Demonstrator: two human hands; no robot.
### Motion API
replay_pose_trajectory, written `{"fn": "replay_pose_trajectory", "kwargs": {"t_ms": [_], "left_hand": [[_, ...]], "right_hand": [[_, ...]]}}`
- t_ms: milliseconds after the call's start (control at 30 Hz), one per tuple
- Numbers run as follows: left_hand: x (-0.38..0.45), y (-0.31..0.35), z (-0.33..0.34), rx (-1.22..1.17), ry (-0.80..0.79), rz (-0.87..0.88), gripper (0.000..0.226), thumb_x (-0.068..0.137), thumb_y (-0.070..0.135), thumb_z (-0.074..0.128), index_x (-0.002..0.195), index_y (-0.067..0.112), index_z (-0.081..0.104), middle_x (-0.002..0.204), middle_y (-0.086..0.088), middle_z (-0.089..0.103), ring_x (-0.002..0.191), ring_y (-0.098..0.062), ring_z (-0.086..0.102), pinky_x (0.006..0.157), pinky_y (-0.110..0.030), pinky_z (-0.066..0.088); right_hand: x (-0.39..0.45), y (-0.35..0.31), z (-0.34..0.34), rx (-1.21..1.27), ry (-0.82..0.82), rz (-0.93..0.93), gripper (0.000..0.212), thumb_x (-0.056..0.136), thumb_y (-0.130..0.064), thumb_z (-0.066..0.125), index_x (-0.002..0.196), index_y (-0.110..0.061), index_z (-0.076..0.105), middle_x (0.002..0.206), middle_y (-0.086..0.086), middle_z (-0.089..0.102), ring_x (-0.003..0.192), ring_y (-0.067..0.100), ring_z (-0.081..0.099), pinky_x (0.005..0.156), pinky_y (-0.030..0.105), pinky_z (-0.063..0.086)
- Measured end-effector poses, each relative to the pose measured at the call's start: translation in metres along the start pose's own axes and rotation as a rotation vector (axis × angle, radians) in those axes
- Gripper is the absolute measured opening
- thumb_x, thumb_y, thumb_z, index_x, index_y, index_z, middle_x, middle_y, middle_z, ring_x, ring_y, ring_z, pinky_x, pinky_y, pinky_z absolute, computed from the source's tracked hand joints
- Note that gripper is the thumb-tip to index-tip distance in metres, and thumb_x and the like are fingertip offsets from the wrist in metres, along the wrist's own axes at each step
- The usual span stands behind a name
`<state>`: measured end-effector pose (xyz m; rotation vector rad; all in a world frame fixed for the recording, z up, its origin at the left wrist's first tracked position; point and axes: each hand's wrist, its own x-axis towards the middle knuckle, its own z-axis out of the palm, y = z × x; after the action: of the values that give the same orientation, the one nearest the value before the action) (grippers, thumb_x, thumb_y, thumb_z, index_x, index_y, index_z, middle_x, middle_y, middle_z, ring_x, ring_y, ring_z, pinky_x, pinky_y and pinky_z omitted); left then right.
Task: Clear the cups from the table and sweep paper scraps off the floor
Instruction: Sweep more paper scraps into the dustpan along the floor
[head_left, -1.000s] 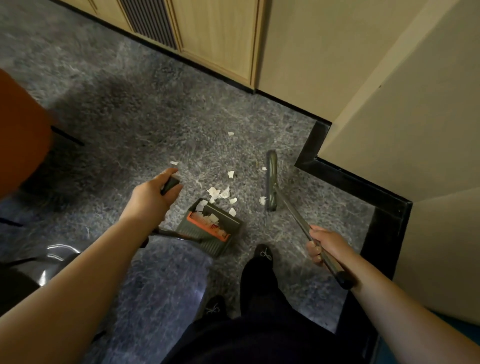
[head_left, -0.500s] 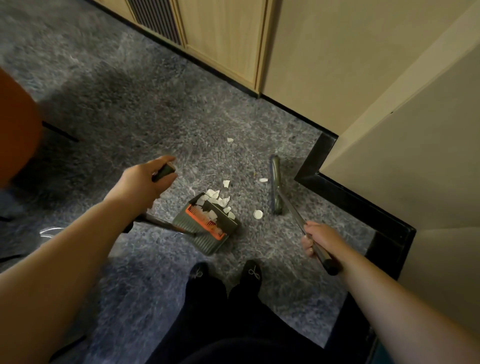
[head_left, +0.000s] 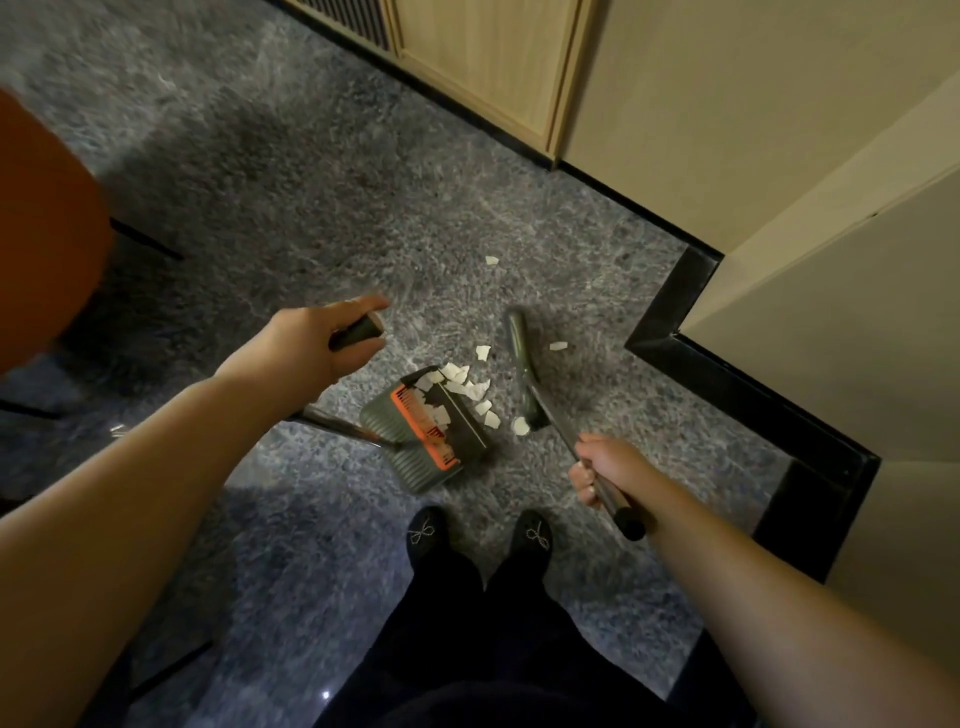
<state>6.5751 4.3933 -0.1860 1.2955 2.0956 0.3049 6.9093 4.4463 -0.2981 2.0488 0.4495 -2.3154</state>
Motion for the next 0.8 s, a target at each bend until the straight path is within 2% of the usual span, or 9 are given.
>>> {"fn": "replay_pose_trajectory", "kwargs": {"t_ms": [100, 200, 367, 500, 667, 800], "left_hand": [[-0.003, -0.006, -0.004, -0.013, -0.009, 0.002, 0.046, 0.090, 0.043, 0.065, 0.130, 0.058, 0.048, 0.084, 0.020, 0.060, 0.057, 0.002, 0.056, 0.050, -0.016, 0.040], [-0.008, -0.009, -0.004, -0.026, -0.014, 0.026, 0.046, 0.090, 0.041, 0.065, 0.131, 0.055, 0.049, 0.082, 0.025, 0.056, 0.059, 0.005, 0.053, 0.053, -0.015, 0.039], [-0.016, -0.016, -0.006, -0.020, -0.013, 0.037, 0.048, 0.091, 0.039, 0.064, 0.131, 0.058, 0.047, 0.082, 0.022, 0.057, 0.055, 0.013, 0.052, 0.047, -0.010, 0.034], [-0.022, -0.025, -0.009, -0.038, 0.004, 0.040, 0.047, 0.090, 0.040, 0.065, 0.130, 0.059, 0.048, 0.086, 0.022, 0.060, 0.057, 0.013, 0.056, 0.040, -0.008, 0.036], [-0.026, -0.041, -0.018, -0.062, 0.021, 0.004, 0.052, 0.089, 0.043, 0.066, 0.121, 0.072, 0.038, 0.087, 0.022, 0.062, 0.063, 0.001, 0.060, 0.056, -0.022, 0.048], [-0.024, -0.052, -0.021, -0.057, 0.023, 0.007, 0.055, 0.089, 0.042, 0.066, 0.116, 0.077, 0.034, 0.090, 0.021, 0.063, 0.073, 0.002, 0.061, 0.068, -0.028, 0.054]], "right_hand": [[0.001, 0.011, 0.020, 0.053, -0.041, 0.015, 0.040, 0.103, -0.009, 0.026, 0.139, -0.024, 0.033, 0.047, 0.000, 0.032, 0.029, 0.007, 0.032, 0.032, 0.013, 0.026], [-0.001, 0.013, 0.036, 0.079, -0.045, 0.027, 0.045, 0.104, -0.010, 0.029, 0.147, -0.024, 0.027, 0.058, 0.003, 0.030, 0.028, 0.006, 0.032, 0.030, 0.013, 0.027], [-0.013, 0.011, 0.044, 0.059, -0.082, -0.018, 0.044, 0.104, -0.012, 0.032, 0.146, -0.022, 0.029, 0.060, 0.003, 0.031, 0.030, 0.005, 0.033, 0.030, 0.012, 0.026], [-0.021, 0.008, 0.039, 0.017, -0.071, -0.065, 0.047, 0.103, -0.012, 0.033, 0.149, -0.023, 0.026, 0.052, 0.003, 0.035, 0.030, 0.006, 0.033, 0.030, 0.014, 0.027], [-0.016, -0.012, 0.032, 0.030, -0.060, -0.119, 0.050, 0.104, -0.012, 0.032, 0.151, -0.026, 0.021, 0.052, 0.003, 0.037, 0.031, 0.006, 0.034, 0.030, 0.016, 0.028], [0.006, -0.033, 0.038, 0.072, -0.029, -0.138, 0.049, 0.104, -0.013, 0.031, 0.150, -0.028, 0.022, 0.055, 0.002, 0.033, 0.031, 0.007, 0.033, 0.031, 0.015, 0.028]]}}
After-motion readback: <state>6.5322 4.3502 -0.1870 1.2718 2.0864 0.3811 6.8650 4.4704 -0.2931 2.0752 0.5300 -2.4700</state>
